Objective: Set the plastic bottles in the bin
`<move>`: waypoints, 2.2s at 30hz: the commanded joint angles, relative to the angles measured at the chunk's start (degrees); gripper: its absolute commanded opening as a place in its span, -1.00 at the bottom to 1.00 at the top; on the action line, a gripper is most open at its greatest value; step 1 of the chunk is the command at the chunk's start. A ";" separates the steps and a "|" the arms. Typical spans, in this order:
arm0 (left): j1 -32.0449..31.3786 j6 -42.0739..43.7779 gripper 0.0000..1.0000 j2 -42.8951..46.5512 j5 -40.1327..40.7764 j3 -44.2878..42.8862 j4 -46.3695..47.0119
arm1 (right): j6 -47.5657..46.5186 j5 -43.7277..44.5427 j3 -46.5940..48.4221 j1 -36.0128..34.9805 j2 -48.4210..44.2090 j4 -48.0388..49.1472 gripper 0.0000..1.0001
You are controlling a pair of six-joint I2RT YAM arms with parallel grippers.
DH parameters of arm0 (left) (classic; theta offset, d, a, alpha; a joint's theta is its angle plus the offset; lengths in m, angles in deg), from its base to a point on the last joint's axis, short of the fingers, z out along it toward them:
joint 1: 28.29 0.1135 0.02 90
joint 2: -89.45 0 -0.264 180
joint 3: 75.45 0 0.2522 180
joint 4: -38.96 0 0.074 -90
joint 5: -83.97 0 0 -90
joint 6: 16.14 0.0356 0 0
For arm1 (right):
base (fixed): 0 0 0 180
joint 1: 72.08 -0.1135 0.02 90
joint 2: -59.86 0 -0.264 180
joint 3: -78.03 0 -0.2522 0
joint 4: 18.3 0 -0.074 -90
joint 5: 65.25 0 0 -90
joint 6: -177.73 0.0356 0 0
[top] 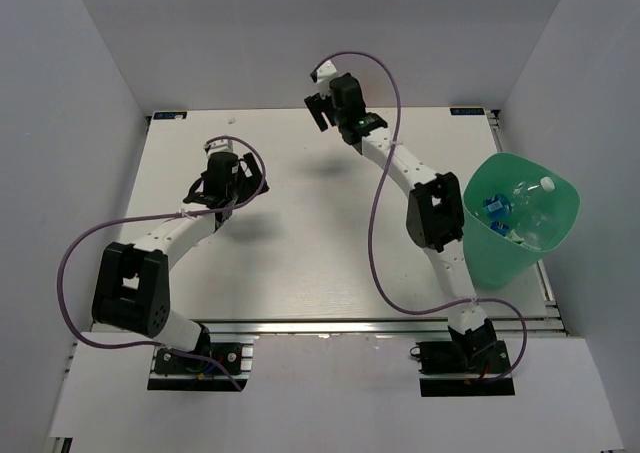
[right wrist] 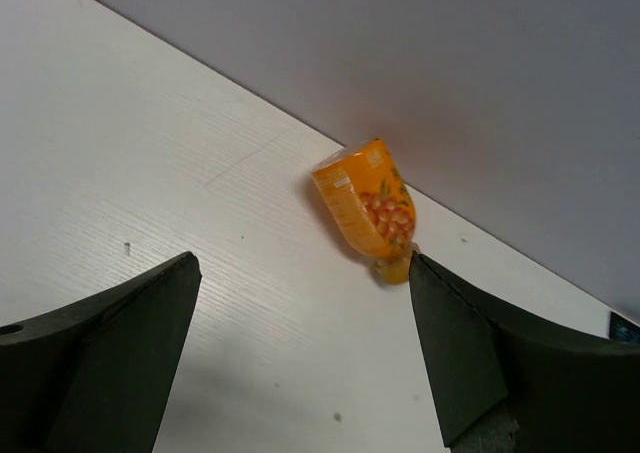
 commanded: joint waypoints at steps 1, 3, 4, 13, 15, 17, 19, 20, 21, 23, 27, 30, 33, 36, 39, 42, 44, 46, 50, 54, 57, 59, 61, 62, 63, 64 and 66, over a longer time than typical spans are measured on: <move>1.46 0.93 0.97 -0.48 -1.04 -2.33 2.34 | -0.35 -2.76 1.92 1.66 3.15 11.09 0.79; 2.08 1.28 0.96 -1.36 -0.60 -2.59 2.52 | -0.25 -3.65 -1.25 2.54 4.65 21.37 0.79; 2.26 1.28 0.96 -1.79 -0.60 -2.68 2.52 | -0.08 -3.31 -0.82 3.68 7.62 23.93 0.79; 3.40 1.02 0.96 -5.93 -2.00 -3.47 3.40 | -2.02 -16.56 12.32 10.27 26.69 37.85 0.79; 3.66 0.58 0.96 -6.80 -2.62 -3.82 5.24 | -0.61 -16.57 13.06 10.81 28.46 38.63 0.79; 3.84 0.23 0.96 -8.12 -3.14 -4.43 4.89 | 0.80 -20.52 11.05 11.51 29.27 40.21 0.79; 3.93 0.05 0.96 -9.09 -3.32 -4.87 5.06 | -0.16 -21.31 13.76 11.33 30.58 38.47 0.79; 4.01 -0.12 0.96 -9.44 -3.59 -4.96 5.33 | -0.25 -21.58 13.08 11.42 30.24 40.11 0.79; 4.10 -0.30 0.97 -9.79 -3.76 -5.14 5.16 | 0.35 -21.67 12.37 11.34 30.15 41.34 0.79; 4.19 -0.39 0.96 -10.58 -3.85 -6.19 4.19 | 0.89 -22.64 14.63 11.86 31.46 40.74 0.77; 4.45 -0.65 0.96 -10.76 -3.24 -6.20 4.10 | 1.85 -25.63 12.38 12.56 30.50 42.22 0.42; 4.37 -0.92 0.96 -10.33 -2.98 -6.28 2.17 | 2.12 -27.12 11.32 12.83 29.80 42.49 0.09; 4.46 -1.09 0.96 -8.84 -1.66 -5.15 1.99 | 3.08 -23.87 9.20 12.83 28.66 45.22 -1.00; 4.46 -0.83 0.96 -7.60 -0.25 -4.35 1.11 | 4.14 -25.80 8.51 12.74 27.35 43.37 -1.00; 4.54 -0.83 0.97 -5.41 -0.69 -3.74 1.11 | 3.27 -27.38 0.61 12.13 20.68 43.90 -1.00; 4.46 -1.09 0.96 -2.42 -1.56 -1.99 1.46 | 1.42 -28.09 -8.00 9.77 8.32 44.95 -1.00; 4.46 -1.44 0.96 0.74 -2.53 -0.93 1.81 | 0.71 -27.30 -15.44 8.09 2.41 45.83 -1.00; 4.46 -1.53 0.96 3.37 -3.06 1.09 1.90 | -1.12 -25.03 -20.92 5.11 -7.26 45.84 -1.00; 4.54 -2.58 0.96 11.45 -4.29 4.78 1.73 | -2.54 -15.81 -37.33 -0.52 -23.87 45.14 -1.00; 4.46 -3.38 0.96 17.09 -7.53 7.86 1.38 | 1.58 -3.43 -49.72 -3.25 -43.17 39.01 -1.00; 4.45 -3.38 0.96 20.07 -11.30 9.36 1.55 | 4.14 8.24 -60.01 -3.26 -55.31 37.14 -1.00; 4.28 -3.47 0.96 21.05 -13.07 9.71 1.11 | 5.88 15.99 -62.51 -3.08 -60.35 33.82 -1.00; 4.19 -3.64 0.96 22.45 -14.48 9.89 0.50 | 9.39 26.81 -61.03 -1.59 -65.55 20.88 -1.00; 4.19 -3.73 0.97 22.89 -14.75 10.15 0.50 | 15.50 29.54 -59.80 -0.89 -66.87 14.96 -1.00; 4.19 -3.82 0.96 23.42 -14.58 10.93 0.58 | 19.13 35.13 -58.40 0.16 -69.14 9.24 -1.00; 4.19 -3.99 0.96 24.47 -14.40 11.29 1.02 | 21.69 37.28 -56.99 0.43 -70.38 -0.65 -1.00; 4.19 -3.73 0.97 25.09 -14.31 11.56 0.41 | 28.18 39.57 -56.45 1.05 -74.24 -8.09 -1.00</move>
